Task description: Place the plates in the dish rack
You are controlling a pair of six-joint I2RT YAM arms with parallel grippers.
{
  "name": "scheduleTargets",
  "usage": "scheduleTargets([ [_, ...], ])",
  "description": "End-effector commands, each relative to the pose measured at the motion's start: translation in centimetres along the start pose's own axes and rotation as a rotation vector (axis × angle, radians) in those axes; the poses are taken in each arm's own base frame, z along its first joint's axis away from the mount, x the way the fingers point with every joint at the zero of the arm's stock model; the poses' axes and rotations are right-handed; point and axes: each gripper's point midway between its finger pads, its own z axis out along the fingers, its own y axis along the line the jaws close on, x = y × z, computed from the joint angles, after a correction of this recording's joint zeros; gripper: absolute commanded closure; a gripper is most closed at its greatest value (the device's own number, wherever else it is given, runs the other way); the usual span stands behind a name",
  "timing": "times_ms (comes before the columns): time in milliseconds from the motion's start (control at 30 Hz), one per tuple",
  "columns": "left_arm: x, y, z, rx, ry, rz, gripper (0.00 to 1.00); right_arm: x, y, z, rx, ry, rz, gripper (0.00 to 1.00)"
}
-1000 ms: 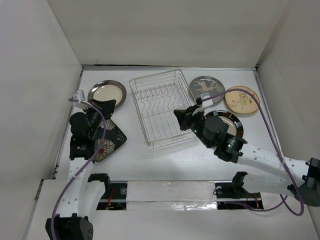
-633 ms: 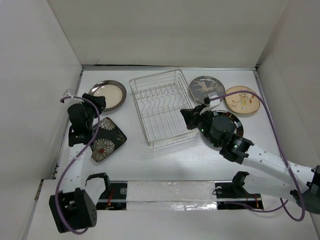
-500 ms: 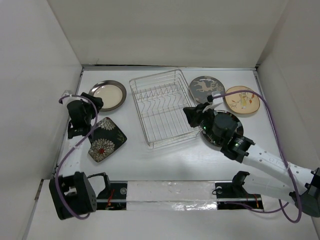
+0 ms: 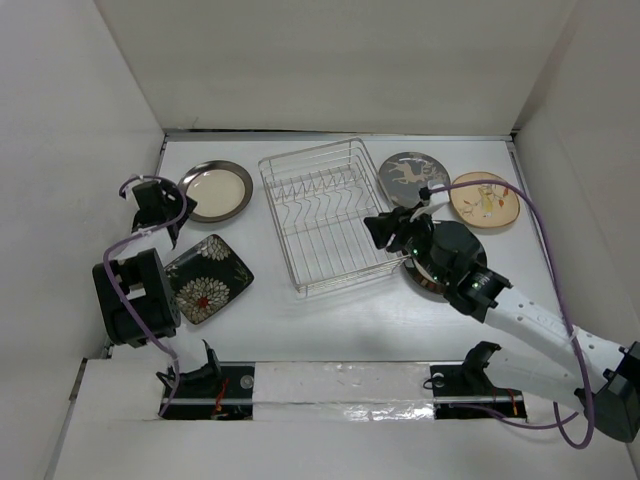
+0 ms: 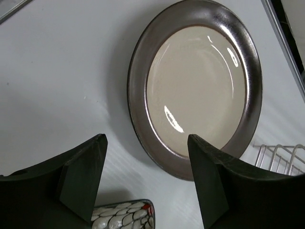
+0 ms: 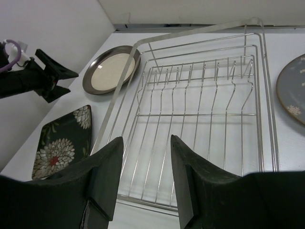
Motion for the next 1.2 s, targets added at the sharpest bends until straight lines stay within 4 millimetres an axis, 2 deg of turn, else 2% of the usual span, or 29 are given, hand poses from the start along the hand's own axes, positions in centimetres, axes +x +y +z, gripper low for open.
scheduleTargets([
  [0,-3.3,-1.8,1.0,0.029,-0.072,0.038,0.35,-0.9,0.8,0.2,-0.044,-0.030,0.016,0.50],
  [133,-2.7,-2.1,2.8,0.037,-0.023,0.044,0.36,-0.7,0.5,0.4,-0.036,-0.027,0.019,0.50],
  [267,-0.9,-1.6,4.9,0.034,0.051,0.035,0.38,-0.8,0.7,0.3,-0.056,-0.025,0.031,0.50],
  [367,0.2,-1.3,6.0,0.031,0.095,0.022,0.40,-0.8,0.0,0.5,-0.042,-0.028,0.034,0.51],
  [500,1.2,-1.2,7.0,0.042,0.121,-0.003,0.41,-0.7,0.5,0.5,-0.068,-0.020,0.037,0.50],
  [600,1.9,-1.5,7.8,0.065,0.144,-0.032,0.45,-0.5,0.1,0.7,-0.056,-0.014,0.035,0.50],
  [700,2.0,-1.9,8.2,0.094,0.140,-0.047,0.49,-0.6,0.3,0.7,-0.064,-0.013,0.036,0.51],
  [800,2.0,-2.3,8.6,0.111,0.151,-0.058,0.61,-0.5,0.1,0.7,-0.052,-0.013,0.037,0.50],
  [833,1.6,-2.3,8.6,0.124,0.144,-0.061,0.74,-0.6,0.2,0.6,-0.056,-0.015,0.038,0.51],
  [933,1.2,-2.7,8.4,0.153,0.107,-0.073,1.00,-0.7,0.3,0.6,-0.063,-0.019,0.039,0.50],
  [967,1.1,-2.2,8.0,0.153,0.097,-0.106,1.00,-0.6,0.1,0.7,-0.057,-0.016,0.037,0.50],
  [1000,1.0,-2.5,7.7,0.171,0.086,-0.115,1.00,-0.4,0.1,0.7,-0.053,-0.011,0.036,0.50],
  [1033,-0.2,-3.1,7.4,0.215,0.040,-0.121,1.00,-0.5,0.1,0.7,-0.055,-0.012,0.037,0.51],
  [1100,-0.9,-3.8,5.9,0.256,-0.004,-0.130,1.00,-0.5,0.3,0.6,-0.064,-0.010,0.037,0.51],
  [1167,-3.4,-5.1,3.9,0.323,-0.090,-0.133,1.00,-0.5,0.4,0.6,-0.072,-0.012,0.037,0.51],
])
